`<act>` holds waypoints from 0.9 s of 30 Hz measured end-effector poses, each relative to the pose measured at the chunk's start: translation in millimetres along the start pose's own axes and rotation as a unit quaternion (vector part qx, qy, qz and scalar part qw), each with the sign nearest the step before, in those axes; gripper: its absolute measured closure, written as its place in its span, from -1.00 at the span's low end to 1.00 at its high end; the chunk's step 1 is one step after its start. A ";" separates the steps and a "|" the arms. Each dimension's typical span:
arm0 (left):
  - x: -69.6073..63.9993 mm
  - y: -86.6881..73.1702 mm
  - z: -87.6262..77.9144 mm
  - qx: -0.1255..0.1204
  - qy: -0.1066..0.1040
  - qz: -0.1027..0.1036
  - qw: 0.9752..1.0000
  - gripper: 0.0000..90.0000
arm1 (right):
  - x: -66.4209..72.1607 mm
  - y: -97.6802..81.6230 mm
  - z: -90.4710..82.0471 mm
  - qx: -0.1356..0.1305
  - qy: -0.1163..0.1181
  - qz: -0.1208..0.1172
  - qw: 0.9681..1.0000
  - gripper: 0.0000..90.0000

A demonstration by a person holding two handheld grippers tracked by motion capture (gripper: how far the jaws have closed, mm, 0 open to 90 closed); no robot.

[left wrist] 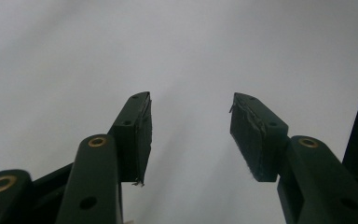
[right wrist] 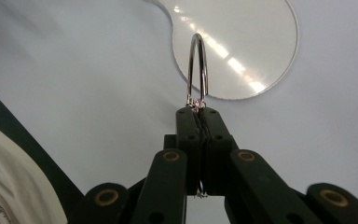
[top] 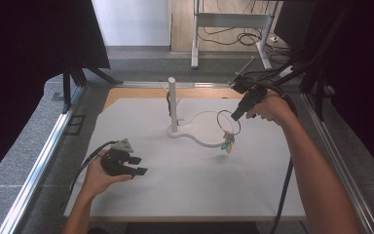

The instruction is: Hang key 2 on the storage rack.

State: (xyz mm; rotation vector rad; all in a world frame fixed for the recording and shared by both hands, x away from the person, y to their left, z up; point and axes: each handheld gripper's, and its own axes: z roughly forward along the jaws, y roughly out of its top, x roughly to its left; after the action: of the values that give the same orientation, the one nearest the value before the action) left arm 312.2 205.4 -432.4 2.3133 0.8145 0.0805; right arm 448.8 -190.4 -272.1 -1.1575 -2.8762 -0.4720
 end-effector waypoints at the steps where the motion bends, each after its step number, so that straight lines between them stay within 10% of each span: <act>1: 0.1 -0.1 -0.1 -0.001 0.000 0.000 1.000 0.09 | -0.1 1.8 0.5 -0.002 -0.001 0.001 1.000 0.95; 27: 2.1 -0.5 -5.9 -0.009 -0.001 0.000 1.000 0.09 | -6.3 51.5 4.5 -0.021 0.007 0.001 1.000 0.95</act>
State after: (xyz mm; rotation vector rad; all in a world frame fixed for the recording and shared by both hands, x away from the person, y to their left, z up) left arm 312.0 210.4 -428.5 2.2958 0.8085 0.0860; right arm 488.8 -158.3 -263.0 -1.1578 -2.8667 -0.5400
